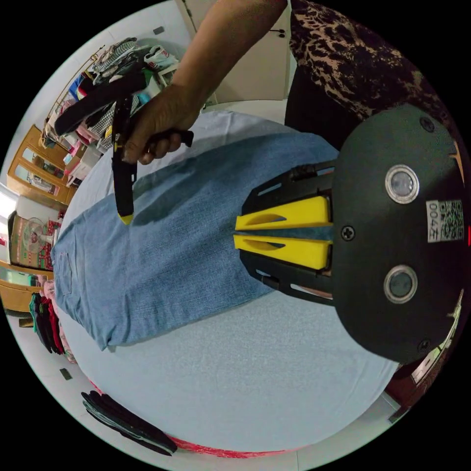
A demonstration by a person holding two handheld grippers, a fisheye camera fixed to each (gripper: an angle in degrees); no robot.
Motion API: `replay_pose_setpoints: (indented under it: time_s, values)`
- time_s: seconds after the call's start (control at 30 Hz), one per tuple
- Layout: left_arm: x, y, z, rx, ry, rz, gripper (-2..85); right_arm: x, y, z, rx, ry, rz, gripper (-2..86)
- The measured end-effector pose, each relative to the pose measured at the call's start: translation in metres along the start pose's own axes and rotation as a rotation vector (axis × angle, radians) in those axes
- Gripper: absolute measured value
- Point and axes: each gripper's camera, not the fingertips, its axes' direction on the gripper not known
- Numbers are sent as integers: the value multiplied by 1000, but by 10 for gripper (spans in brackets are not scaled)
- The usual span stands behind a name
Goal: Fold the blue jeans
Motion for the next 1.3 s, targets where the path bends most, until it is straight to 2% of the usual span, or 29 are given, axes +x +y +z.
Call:
replay_pose_setpoints:
  time_s: [0.1, 0.2, 0.47, 0.8, 0.97, 1.13, 1.3]
  values:
    - [-3, -5, 4, -31, 32, -53, 13, 33, -17, -21, 15, -175, 42, 92]
    - [-7, -8, 7, -48, 67, -71, 13, 67, -29, -44, 65, -262, 135, 92]
    - [0, -10, 13, -41, 36, -11, 13, 134, -59, -79, 90, -317, 292, 88]
    - [-11, -10, 18, -32, 98, -138, 11, 221, -200, -74, 93, -358, 296, 98]
    - [-21, -2, 21, 8, 153, -319, 9, 260, -295, -40, 18, -401, 272, 96]
    - [-22, 12, 22, 82, 180, -494, 6, 265, -367, -16, -108, -300, 152, 22]
    - [-18, 4, 8, 79, 155, -595, 3, 282, -390, -21, -133, -306, 28, 32]
